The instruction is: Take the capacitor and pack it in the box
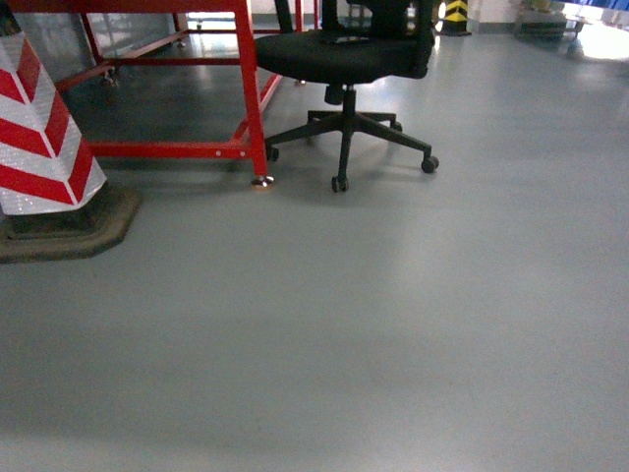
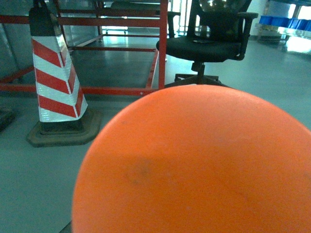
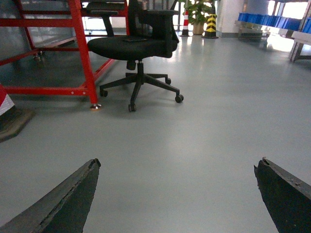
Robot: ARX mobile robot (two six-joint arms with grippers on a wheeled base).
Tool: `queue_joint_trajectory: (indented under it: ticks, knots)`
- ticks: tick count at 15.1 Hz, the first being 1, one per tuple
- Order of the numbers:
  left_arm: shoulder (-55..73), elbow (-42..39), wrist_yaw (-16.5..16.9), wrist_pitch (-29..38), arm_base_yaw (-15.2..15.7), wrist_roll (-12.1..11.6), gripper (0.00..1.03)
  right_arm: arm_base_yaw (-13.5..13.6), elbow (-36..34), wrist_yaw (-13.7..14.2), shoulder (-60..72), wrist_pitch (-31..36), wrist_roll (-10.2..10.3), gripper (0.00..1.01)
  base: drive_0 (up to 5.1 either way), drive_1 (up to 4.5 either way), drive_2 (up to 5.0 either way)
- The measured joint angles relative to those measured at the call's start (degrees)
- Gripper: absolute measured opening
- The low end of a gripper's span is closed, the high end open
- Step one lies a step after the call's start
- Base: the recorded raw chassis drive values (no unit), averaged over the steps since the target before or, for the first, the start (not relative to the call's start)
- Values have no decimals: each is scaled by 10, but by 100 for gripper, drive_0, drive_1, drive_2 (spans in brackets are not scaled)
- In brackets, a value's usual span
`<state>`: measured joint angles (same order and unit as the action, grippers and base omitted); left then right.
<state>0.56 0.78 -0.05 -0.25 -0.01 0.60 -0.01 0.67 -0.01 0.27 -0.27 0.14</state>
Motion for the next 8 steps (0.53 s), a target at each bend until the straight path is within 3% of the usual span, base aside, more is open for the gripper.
queue_joint_trajectory:
  ticks: [8]
  knots:
    - [0,0,0,-2,0,0,44,0,0,0,0,1,0,98,-498,247,247]
